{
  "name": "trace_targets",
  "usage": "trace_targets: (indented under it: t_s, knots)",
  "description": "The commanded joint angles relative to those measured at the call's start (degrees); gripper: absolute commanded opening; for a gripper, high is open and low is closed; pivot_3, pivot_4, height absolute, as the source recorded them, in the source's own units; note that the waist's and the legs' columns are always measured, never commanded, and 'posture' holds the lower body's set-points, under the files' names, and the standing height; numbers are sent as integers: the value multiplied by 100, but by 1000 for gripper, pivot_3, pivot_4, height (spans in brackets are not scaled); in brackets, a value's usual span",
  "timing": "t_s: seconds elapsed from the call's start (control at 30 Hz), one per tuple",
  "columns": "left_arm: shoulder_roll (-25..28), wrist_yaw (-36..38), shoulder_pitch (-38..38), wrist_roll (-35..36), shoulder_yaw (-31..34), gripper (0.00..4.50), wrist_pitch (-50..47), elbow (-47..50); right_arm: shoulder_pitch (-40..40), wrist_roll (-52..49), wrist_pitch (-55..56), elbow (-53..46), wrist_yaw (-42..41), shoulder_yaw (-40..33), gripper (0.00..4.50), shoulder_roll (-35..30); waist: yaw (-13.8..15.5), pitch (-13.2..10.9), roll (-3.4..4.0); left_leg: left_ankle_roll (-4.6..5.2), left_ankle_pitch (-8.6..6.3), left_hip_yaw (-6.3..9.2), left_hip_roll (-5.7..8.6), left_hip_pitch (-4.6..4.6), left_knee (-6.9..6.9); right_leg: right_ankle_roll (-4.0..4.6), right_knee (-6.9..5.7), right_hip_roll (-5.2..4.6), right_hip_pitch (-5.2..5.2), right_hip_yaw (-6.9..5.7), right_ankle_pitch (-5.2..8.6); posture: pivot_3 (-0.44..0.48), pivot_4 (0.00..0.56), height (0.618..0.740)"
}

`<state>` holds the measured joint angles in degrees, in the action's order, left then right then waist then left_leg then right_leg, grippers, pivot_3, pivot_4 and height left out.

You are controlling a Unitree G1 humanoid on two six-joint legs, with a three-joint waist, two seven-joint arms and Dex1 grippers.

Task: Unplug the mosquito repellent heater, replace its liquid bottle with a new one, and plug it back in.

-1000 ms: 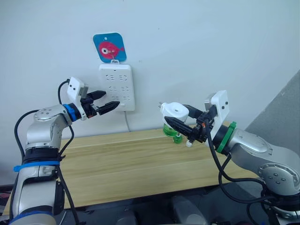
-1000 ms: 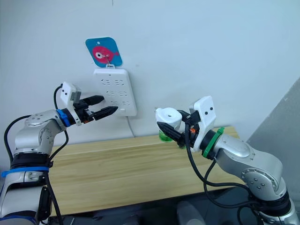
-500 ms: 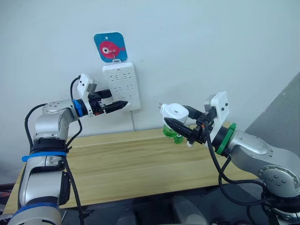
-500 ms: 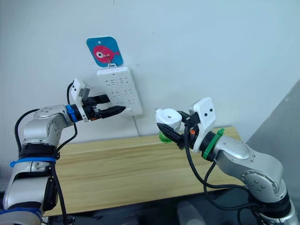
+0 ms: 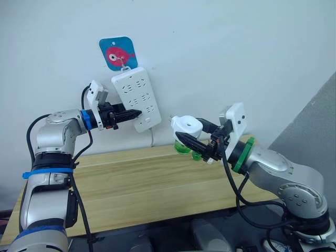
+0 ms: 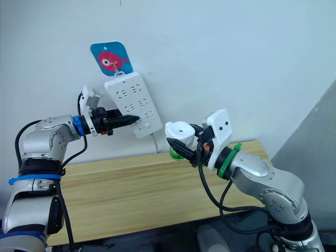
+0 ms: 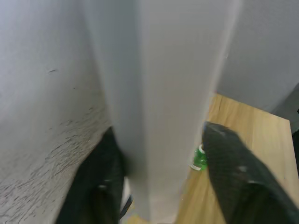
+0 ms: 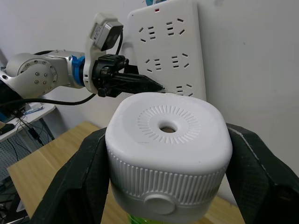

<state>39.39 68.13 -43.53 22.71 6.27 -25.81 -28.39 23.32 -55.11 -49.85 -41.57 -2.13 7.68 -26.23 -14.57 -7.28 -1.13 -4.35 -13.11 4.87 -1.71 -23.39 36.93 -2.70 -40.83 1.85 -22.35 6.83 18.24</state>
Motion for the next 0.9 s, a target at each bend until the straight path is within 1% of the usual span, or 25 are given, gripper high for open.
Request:
trace_targets:
  t_s: [0.03,0.13,0.3,0.47,0.67,0.9]
  knots:
    - [69,-32,-98,74,118,1298,-35,195,342,388,-7,88,-43,201,3040,128,2,0,0,0,0,0,0,0,0,0,0,0,0,0,0,-280,89,710]
    - [64,-72,-58,73,142,1303,-47,238,711,745,-165,370,-17,516,3040,344,0,0,1,0,0,1,0,1,2,0,-2,0,0,-1,0,-275,91,710]
    - [49,-120,12,86,164,1303,-68,318,1382,1394,-288,1215,80,882,3040,1012,1,0,1,0,0,8,0,0,1,1,-3,0,-1,-6,-1,-272,91,710]
    - [45,-166,83,106,182,1303,-85,396,1940,1976,-350,2053,87,955,3040,1556,1,0,1,-1,0,14,0,0,2,15,-6,-3,0,-11,-9,-256,87,710]
    - [53,-176,179,116,221,1303,-114,505,2211,2383,-463,2504,-189,977,3040,1829,-2,0,1,-1,0,28,1,-1,0,27,-10,-4,0,-24,-16,-241,82,710]
    - [52,-191,232,139,218,1303,-113,560,2253,2619,-606,2550,-519,975,3040,2002,-4,0,2,-1,0,38,1,-1,0,29,-14,-5,0,-31,-17,-239,83,710]
